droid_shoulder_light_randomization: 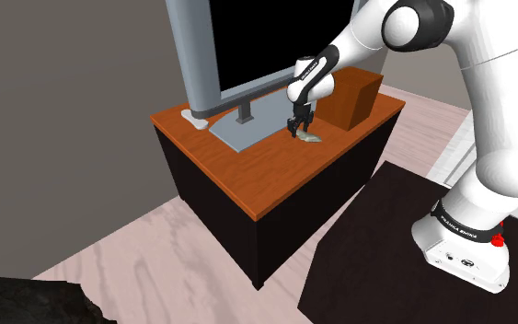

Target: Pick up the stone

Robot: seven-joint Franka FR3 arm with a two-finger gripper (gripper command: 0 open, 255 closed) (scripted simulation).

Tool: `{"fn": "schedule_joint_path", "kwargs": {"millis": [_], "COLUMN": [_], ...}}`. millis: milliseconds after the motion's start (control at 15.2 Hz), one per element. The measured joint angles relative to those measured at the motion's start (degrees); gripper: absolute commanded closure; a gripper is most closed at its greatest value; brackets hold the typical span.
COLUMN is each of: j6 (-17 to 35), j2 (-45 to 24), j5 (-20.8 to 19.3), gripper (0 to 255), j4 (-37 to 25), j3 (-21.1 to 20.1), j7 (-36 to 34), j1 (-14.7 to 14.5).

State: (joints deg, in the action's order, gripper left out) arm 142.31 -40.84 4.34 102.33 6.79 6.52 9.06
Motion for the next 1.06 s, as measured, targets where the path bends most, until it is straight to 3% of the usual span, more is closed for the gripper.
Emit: {"fn": "schedule_joint_path", "kwargs": {"millis": [1056], "j6": [-7.34], "j2": [8.35], "j5": [-1.03], "gripper": [255], "j4": [1.03], "j3": [0.9], "j7": [-0.42], "j1": [-0.7]}}
